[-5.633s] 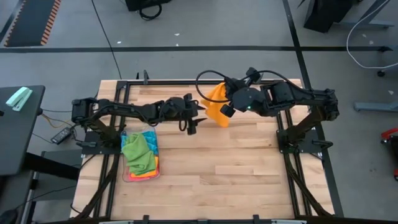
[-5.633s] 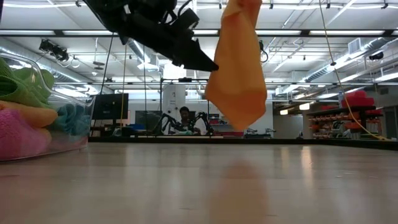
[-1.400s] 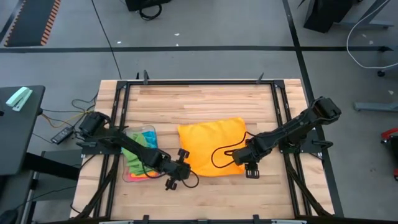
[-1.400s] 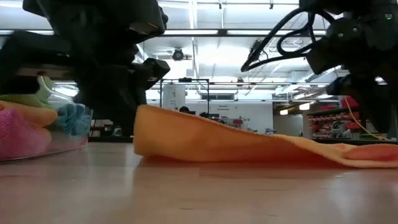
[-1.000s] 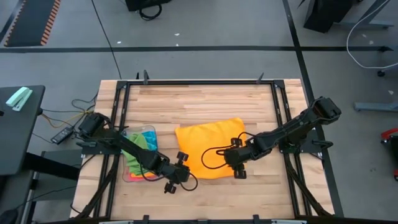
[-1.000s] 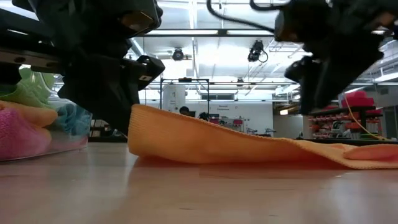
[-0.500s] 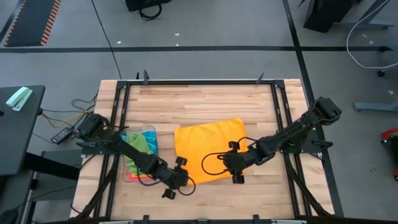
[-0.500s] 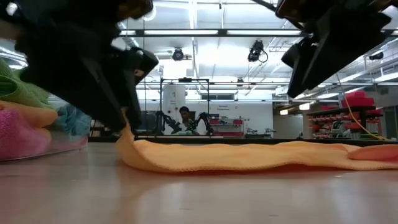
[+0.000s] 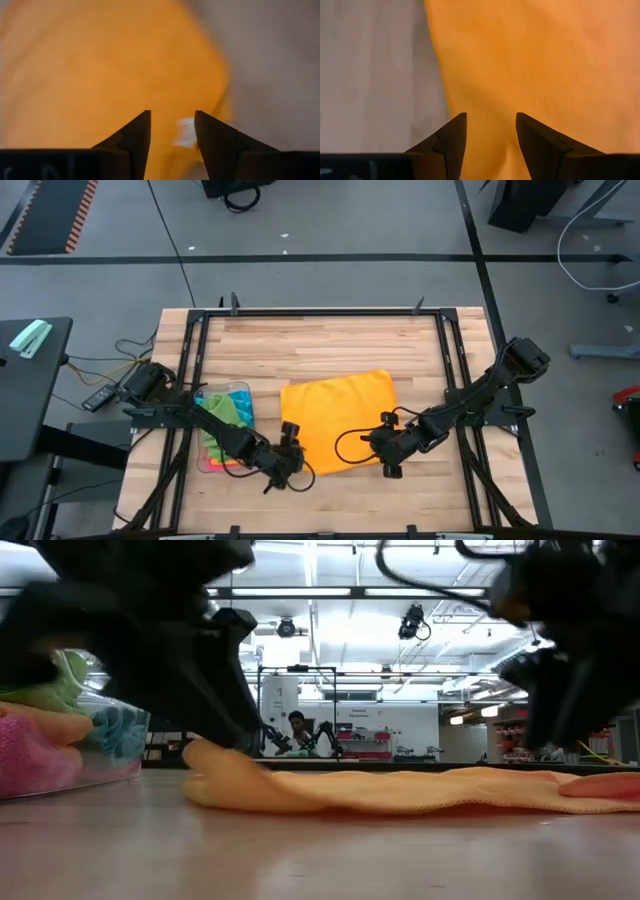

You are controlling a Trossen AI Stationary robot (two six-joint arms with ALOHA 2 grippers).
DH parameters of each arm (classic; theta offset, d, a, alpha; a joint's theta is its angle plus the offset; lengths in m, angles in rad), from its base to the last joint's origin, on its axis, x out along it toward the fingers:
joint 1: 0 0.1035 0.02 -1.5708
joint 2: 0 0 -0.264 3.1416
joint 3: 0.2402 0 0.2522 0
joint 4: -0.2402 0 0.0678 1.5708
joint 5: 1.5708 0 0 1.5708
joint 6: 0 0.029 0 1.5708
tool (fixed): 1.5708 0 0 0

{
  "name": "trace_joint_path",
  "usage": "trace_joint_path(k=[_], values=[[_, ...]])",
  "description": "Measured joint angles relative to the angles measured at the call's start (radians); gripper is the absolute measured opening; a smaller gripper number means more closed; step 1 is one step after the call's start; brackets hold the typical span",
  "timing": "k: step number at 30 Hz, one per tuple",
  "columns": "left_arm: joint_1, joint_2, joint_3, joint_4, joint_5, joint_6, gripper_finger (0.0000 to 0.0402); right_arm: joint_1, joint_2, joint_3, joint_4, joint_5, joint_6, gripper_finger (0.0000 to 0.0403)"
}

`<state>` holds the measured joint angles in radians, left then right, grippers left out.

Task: Fold microfiber towels
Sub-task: Fold the yellow microfiber cloth

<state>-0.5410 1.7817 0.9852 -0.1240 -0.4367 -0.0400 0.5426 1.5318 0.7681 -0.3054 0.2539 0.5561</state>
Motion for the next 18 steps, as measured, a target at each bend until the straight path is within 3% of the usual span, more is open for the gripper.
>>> trace_joint_path(k=[3,6,12,18], values=[[0.036,0.000,0.000,-0.048,-0.091,0.000,0.0151,0.004,0.000,-0.053,0.001,0.000,0.023,0.0178],[0.086,0.000,0.000,-0.070,-0.095,-0.019,0.0140,0.003,0.000,-0.092,-0.002,0.000,0.041,0.0178],[0.137,0.006,-0.002,-0.073,0.095,-0.100,0.0121,0.005,-0.001,-0.142,0.004,0.005,0.102,0.0178],[0.109,0.006,-0.002,-0.071,0.109,-0.100,0.0106,0.024,-0.002,-0.144,-0.009,0.035,0.109,0.0150]])
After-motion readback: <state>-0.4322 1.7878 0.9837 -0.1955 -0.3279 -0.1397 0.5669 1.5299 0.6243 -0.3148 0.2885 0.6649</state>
